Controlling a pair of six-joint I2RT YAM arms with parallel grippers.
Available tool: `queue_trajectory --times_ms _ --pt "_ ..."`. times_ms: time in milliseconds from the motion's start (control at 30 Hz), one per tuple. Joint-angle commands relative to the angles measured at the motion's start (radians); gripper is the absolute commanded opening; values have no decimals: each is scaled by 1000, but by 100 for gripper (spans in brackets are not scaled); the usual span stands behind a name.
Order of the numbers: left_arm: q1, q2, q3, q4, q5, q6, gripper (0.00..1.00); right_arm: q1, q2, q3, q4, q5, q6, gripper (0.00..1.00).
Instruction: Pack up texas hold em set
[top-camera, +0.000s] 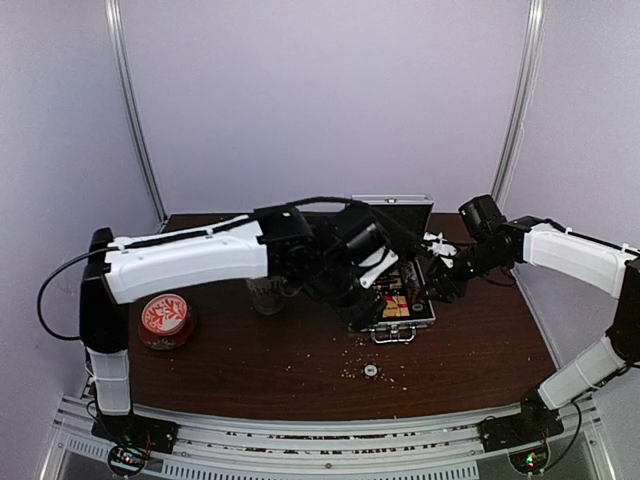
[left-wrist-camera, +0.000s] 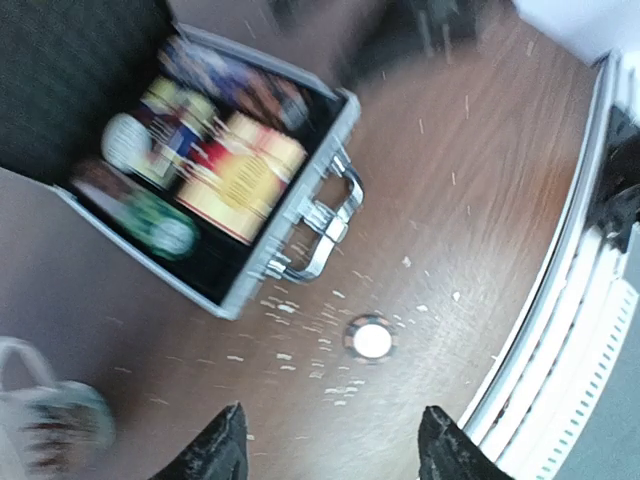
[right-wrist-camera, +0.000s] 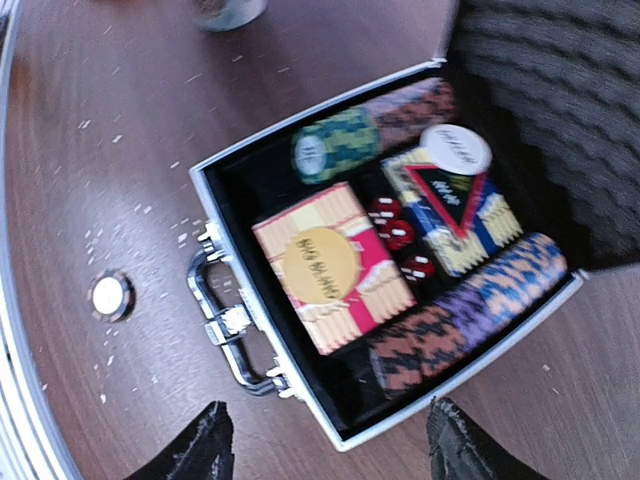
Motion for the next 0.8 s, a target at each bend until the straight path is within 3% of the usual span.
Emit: queue_trajectory --times_ms 0,167,333,500,767 --pt "47 -124 -143 56 32 237 57 101 35 40 -126 27 -97 67" --pt "85 -255 -346 197 -58 329 56 219 56 44 -175 83 -125 67" --pt "236 -388 -555 324 8 358 50 362 108 49 -179 192 -123 65" --pt "282 -548 -753 543 -53 370 52 461 196 89 -199 252 -130 64" --pt "284 -608 -784 573 -173 365 54 561 320 145 -176 337 -142 64"
